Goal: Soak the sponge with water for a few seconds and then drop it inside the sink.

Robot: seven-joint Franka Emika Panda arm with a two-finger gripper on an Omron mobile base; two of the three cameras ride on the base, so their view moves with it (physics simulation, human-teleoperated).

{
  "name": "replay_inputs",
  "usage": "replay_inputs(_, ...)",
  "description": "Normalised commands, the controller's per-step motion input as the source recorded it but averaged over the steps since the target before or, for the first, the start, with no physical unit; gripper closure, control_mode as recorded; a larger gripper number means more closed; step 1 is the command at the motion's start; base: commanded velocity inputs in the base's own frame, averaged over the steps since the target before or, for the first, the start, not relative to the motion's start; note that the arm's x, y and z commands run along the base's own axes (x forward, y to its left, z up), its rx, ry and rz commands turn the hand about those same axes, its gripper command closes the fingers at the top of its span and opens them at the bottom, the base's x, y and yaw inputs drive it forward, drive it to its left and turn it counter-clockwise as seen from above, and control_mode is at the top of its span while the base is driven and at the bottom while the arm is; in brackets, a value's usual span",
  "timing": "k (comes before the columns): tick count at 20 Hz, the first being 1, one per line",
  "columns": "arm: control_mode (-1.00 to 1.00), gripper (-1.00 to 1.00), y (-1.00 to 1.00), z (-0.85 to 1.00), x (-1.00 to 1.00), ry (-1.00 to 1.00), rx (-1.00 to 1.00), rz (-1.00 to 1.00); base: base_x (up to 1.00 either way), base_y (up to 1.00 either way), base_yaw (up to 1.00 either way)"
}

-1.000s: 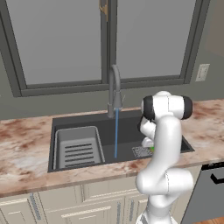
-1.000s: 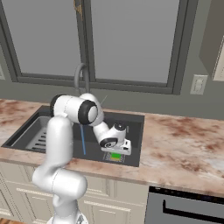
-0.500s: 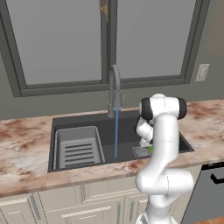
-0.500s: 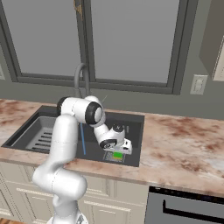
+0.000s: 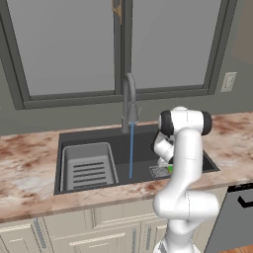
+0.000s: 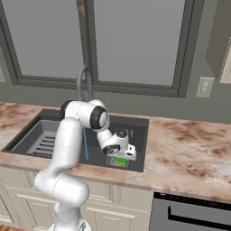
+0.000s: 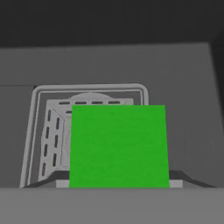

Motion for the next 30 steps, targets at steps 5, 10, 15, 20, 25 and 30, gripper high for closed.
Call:
replay_inputs(5, -1.0, 1.0, -0.09, -0.3, 0.11, -0.03, -0.04, 0.0, 0.0, 0.0, 0.0)
replay_inputs(10, -1.0, 1.0, -0.06, -0.28, 0.14, -0.06, -0.05, 0.0, 0.0, 0.0, 0.0)
replay_inputs(15, -1.0, 1.0, -0.02, -0.09, 0.0, -0.01, 0.0, 0.0, 0.0, 0.0, 0.0)
replay_inputs(20, -1.0, 1.0, -0.01, -0.09, 0.03, -0.01, -0.01, 0.0, 0.0, 0.0, 0.0)
replay_inputs(25, -1.0, 1.0, -0.01, -0.1, 0.14, -0.03, -0.03, -0.01, 0.0, 0.0, 0.0)
replay_inputs(30, -1.0, 1.0, 0.0, -0.02, 0.05, 0.0, -0.01, -0.01, 0.0, 0.0, 0.0)
